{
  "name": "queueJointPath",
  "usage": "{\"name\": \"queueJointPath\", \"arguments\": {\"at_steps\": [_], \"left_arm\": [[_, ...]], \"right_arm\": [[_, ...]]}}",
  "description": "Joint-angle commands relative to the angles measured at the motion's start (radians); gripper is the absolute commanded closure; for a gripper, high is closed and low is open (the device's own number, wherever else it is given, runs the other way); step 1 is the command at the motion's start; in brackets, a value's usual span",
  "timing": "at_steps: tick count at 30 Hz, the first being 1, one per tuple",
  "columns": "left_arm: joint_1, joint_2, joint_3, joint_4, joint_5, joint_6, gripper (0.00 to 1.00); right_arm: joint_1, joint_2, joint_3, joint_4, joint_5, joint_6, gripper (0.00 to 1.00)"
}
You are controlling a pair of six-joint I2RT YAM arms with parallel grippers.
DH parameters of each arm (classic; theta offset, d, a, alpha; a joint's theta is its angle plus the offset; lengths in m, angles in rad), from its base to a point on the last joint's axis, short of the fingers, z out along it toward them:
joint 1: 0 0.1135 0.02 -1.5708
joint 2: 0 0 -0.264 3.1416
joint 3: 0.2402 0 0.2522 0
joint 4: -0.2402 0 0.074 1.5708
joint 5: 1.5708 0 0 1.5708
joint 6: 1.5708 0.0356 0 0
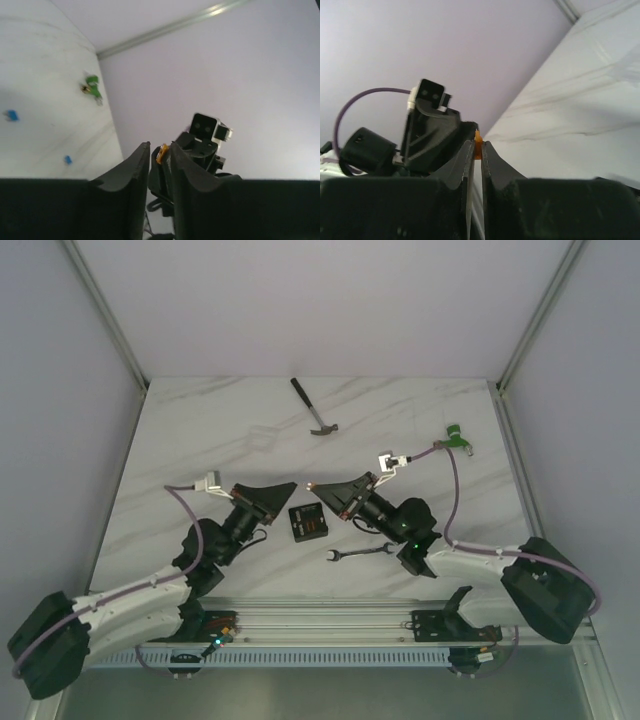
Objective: Snap on the fuse box
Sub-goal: Pick up the fuse from the center of the board, then install the fuse at the fuse box base.
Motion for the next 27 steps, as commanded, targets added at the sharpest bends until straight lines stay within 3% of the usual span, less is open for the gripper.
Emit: {"name": "queueJointPath", "arguments": {"at_steps": [1, 6, 11, 18, 27], "left_arm": [[0.065, -0.134, -0.035, -0.187, -0.066, 0.060, 0.65], [0.164, -0.253, -0.033, -0.409, -0.052, 0.130, 0.51], [0.208, -0.255, -0.027, -0.528, -0.002, 0.147, 0.40], [0.210, -0.069, 0.023, -0.583, 0.122, 0.209, 0.23], [0.210, 0.164, 0.081, -0.557, 0.208, 0.253, 0.12]], "right_arm": [[-0.022, -0.050, 0.024, -0.207, -0.012, -0.111, 1.00], [-0.023, -0.058, 0.130, -0.586, 0.024, -0.225, 1.00], [-0.021, -0.040, 0.244, -0.855, 0.078, -0.305, 1.00], [0.014, 0.089, 0.460, -1.251, 0.177, -0.423, 1.00], [0.081, 0.292, 0.664, -1.550, 0.293, -0.467, 1.00]]}}
